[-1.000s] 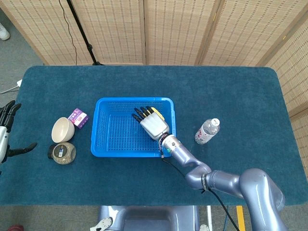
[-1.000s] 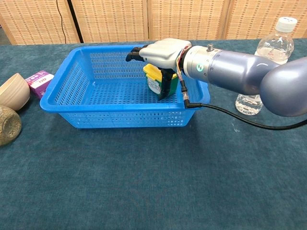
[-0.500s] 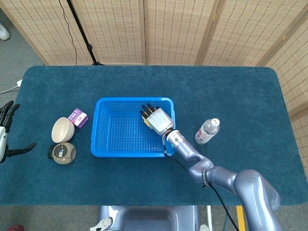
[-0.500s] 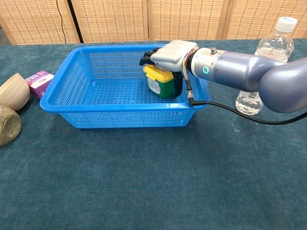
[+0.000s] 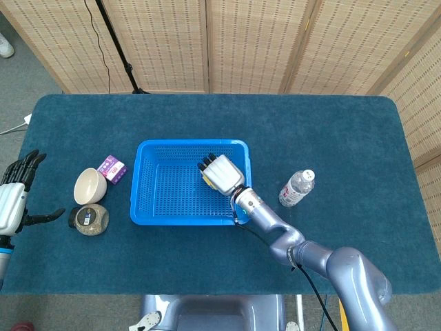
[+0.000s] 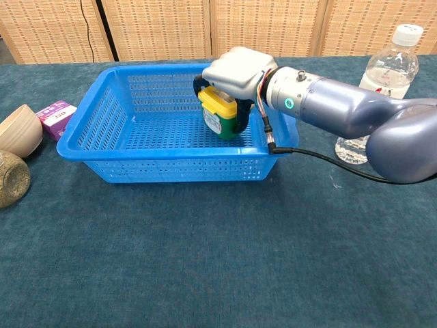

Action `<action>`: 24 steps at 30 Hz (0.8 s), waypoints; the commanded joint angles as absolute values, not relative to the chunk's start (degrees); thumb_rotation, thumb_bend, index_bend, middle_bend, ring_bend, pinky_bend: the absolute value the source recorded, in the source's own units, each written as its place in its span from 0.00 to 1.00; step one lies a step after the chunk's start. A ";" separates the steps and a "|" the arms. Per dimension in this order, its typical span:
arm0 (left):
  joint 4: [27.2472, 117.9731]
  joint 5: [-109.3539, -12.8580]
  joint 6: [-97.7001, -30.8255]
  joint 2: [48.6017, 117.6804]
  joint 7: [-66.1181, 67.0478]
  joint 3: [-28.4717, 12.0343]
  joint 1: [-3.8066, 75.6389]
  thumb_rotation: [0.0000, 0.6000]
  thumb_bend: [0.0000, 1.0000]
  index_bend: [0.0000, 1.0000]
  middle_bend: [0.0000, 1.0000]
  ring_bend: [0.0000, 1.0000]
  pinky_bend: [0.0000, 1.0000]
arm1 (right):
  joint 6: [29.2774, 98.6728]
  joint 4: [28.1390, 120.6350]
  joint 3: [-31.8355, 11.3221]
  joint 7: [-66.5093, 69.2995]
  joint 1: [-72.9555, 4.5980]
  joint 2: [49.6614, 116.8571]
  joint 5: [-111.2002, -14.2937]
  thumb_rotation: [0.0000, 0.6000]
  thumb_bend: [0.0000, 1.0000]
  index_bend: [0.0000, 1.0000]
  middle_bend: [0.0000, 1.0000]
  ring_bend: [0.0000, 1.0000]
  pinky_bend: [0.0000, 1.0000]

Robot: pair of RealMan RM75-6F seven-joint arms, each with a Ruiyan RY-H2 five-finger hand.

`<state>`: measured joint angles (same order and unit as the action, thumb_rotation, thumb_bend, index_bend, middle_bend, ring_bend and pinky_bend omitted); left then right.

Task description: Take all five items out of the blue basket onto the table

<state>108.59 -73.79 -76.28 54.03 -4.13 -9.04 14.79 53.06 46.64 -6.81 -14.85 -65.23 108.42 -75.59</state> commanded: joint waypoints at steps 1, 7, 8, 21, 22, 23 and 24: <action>108.78 -74.35 -75.89 54.02 -3.81 -8.66 14.88 1.00 0.05 0.00 0.00 0.00 0.00 | 59.17 49.36 -7.05 -10.89 -64.32 105.74 -79.94 1.00 0.22 0.48 0.52 0.53 0.69; 109.84 -76.77 -76.80 53.93 -2.60 -7.85 14.47 1.00 0.05 0.00 0.00 0.00 0.00 | 66.63 61.27 -10.70 -9.91 -62.84 96.59 -81.86 1.00 0.23 0.48 0.52 0.53 0.69; 110.10 -77.29 -77.13 53.83 -2.28 -7.73 14.36 1.00 0.05 0.00 0.00 0.00 0.00 | 67.24 63.64 -11.38 -10.47 -62.50 94.69 -81.76 1.00 0.23 0.48 0.52 0.53 0.69; 110.32 -81.68 -80.42 52.36 -0.46 -6.41 12.56 1.00 0.05 0.00 0.00 0.00 0.00 | 74.60 89.90 -16.24 -12.98 -51.80 68.87 -78.72 1.00 0.23 0.48 0.52 0.53 0.69; 110.23 -81.82 -80.51 52.28 -0.65 -6.42 12.53 1.00 0.05 0.00 0.00 0.00 0.00 | 75.09 90.68 -16.26 -12.71 -50.94 67.39 -78.83 1.00 0.23 0.48 0.52 0.53 0.69; 110.11 -82.01 -80.74 52.24 -0.73 -6.46 12.46 1.00 0.05 0.00 0.00 0.00 0.00 | 75.68 91.15 -16.31 -12.51 -50.04 65.90 -78.90 1.00 0.23 0.48 0.52 0.53 0.69; 110.00 -82.16 -80.96 52.21 -0.75 -6.47 12.37 1.00 0.05 0.00 0.00 0.00 0.00 | 76.13 91.45 -16.34 -12.30 -49.27 64.57 -79.04 1.00 0.23 0.48 0.52 0.53 0.69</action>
<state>110.12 -82.03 -80.80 52.26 -0.70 -6.46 12.45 74.37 89.22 -15.77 -12.72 -51.82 67.67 -79.27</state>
